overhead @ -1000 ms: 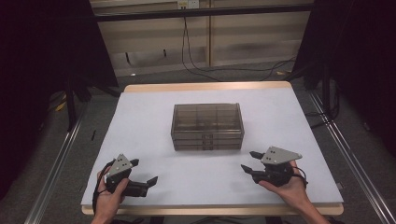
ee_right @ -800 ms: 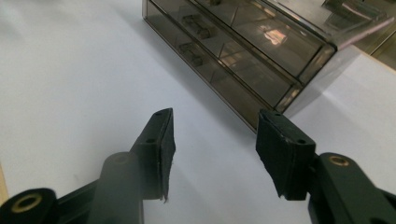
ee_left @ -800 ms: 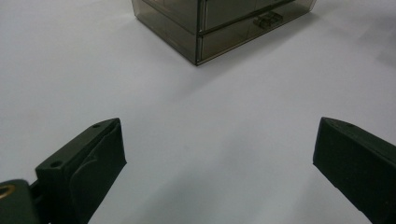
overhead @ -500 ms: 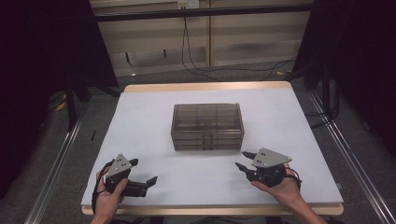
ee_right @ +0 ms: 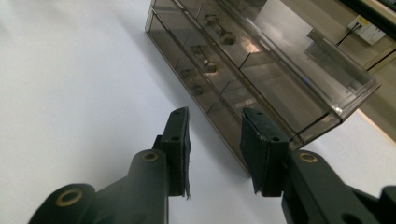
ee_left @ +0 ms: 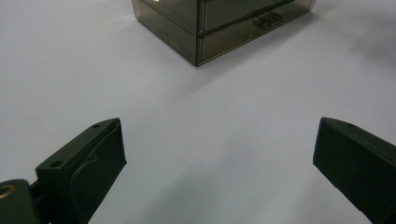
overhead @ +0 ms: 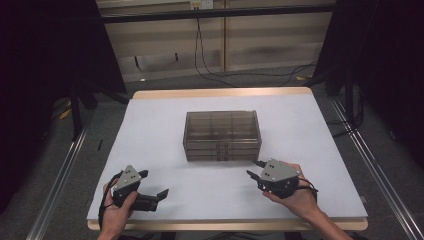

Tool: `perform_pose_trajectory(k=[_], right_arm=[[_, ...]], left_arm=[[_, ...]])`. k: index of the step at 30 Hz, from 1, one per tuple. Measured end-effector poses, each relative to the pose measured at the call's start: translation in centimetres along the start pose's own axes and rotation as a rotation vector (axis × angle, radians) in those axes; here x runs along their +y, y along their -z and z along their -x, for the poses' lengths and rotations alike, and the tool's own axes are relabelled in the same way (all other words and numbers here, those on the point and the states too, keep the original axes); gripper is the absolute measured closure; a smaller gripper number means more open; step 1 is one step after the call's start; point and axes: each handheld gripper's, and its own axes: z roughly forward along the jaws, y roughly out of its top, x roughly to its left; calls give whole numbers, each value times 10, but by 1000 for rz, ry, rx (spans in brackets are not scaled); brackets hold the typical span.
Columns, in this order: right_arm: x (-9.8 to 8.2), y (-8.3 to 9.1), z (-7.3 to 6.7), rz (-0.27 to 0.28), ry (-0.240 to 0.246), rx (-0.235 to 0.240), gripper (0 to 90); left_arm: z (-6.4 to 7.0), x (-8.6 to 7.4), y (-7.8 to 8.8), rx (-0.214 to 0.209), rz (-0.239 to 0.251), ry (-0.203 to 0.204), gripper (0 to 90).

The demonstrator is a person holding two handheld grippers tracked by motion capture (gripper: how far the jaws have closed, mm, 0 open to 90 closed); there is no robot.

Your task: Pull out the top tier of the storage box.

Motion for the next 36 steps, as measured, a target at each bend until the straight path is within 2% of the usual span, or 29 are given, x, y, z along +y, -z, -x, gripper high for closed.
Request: perform_pose_trajectory(k=[12,20,22,25,26,30,33,34,36], right_arm=[[18,-13,-6,1,112,-14,695],[25,-23,-17,-13,199,-36,706],[27,-25,-19,-15,206,-36,706],[29,-28,-22,-18,230,-52,706],[30,-31,-25,-22,252,-69,710],[32,-34,-26,-27,271,-79,718],[33,-37,-28,-32,292,-104,724],[33,-38,-29,-39,323,-124,728],[33,-41,-31,-44,345,-141,733]], left_arm=[[1,0,1,7,5,-2,22],[1,0,1,4,5,1,22],[1,0,1,5,7,2,22],[1,0,1,8,5,-2,22],[1,0,1,8,4,-3,22],[2,0,1,5,1,-1,22],[2,0,1,6,-1,-5,22],[2,0,1,7,-1,-5,22],[2,0,1,8,1,-3,22]])
